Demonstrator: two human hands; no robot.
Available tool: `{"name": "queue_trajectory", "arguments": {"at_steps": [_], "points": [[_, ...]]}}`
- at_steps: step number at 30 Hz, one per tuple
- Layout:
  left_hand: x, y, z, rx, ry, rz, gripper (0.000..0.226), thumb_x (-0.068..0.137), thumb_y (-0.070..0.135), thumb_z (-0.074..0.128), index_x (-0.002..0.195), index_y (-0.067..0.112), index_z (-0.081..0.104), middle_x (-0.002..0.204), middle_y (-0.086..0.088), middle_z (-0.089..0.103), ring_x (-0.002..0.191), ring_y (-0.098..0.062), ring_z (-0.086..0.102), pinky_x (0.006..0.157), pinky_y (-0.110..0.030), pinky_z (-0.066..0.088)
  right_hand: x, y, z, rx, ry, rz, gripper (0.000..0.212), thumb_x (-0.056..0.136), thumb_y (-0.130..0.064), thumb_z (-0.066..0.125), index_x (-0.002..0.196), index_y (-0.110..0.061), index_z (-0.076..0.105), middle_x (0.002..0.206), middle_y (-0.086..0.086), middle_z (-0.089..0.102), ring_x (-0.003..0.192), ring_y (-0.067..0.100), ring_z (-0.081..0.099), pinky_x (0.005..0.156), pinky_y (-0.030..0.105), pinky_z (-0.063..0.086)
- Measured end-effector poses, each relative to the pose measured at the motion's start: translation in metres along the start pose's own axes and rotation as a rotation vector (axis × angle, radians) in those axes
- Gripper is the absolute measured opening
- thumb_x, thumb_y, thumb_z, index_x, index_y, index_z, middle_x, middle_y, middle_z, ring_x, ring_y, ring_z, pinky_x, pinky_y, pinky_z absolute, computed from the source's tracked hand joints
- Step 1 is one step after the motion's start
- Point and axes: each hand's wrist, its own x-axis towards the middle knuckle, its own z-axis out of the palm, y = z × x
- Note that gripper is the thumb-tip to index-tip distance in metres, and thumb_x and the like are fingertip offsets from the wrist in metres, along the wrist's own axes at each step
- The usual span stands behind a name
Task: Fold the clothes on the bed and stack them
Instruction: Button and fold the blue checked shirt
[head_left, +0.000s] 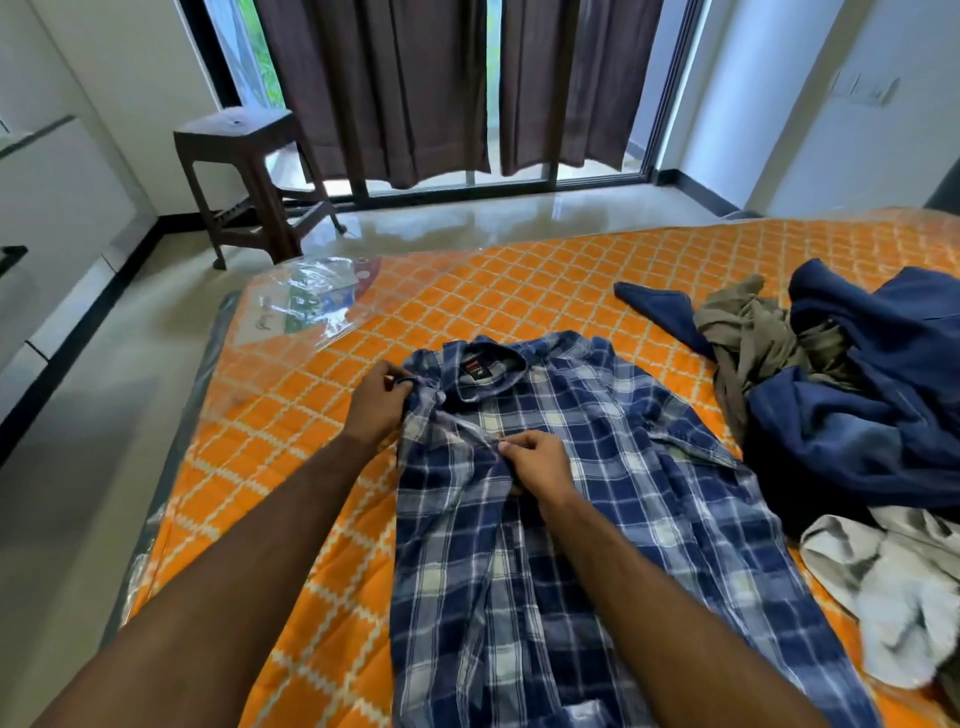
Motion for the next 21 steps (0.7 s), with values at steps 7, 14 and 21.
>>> {"name": "queue_trajectory", "arguments": {"at_steps": [7, 14, 21], "points": [[0.006, -0.017, 0.029, -0.439, 0.112, -0.21, 0.011, 0.104, 0.02, 0.053, 0.111, 0.011, 0.05, 0.117, -0.016, 0.059, 0.093, -0.025, 0.061, 0.076, -0.038, 0.051, 0.048, -0.043, -0.027, -0.569, -0.035, -0.28, 0.006, 0.1, -0.023, 0.056, 0.101, -0.02, 0.061, 0.097, 0.002, 0.069, 0.086, 0.021, 0.068, 0.08, 0.043, 0.058], [0.009, -0.044, 0.046, -0.523, 0.18, -0.233, 0.016, 0.104, 0.022, 0.052, 0.113, 0.012, 0.044, 0.106, -0.007, 0.057, 0.085, -0.016, 0.058, 0.06, -0.024, 0.05, 0.092, -0.066, -0.02, -1.024, -0.401, -0.61, 0.044, 0.085, 0.005, 0.055, 0.117, -0.02, 0.073, 0.119, 0.004, 0.055, 0.107, 0.022, 0.053, 0.098, 0.041, 0.047], [0.01, -0.059, 0.05, -0.467, 0.166, -0.208, 0.021, 0.105, 0.031, 0.049, 0.117, 0.013, 0.046, 0.118, -0.01, 0.056, 0.107, -0.026, 0.056, 0.062, -0.027, 0.045, 0.114, -0.108, -0.007, -1.011, -0.585, -0.601, 0.056, 0.084, 0.014, 0.044, 0.127, -0.013, 0.067, 0.124, 0.006, 0.066, 0.113, 0.024, 0.061, 0.101, 0.051, 0.05]]}}
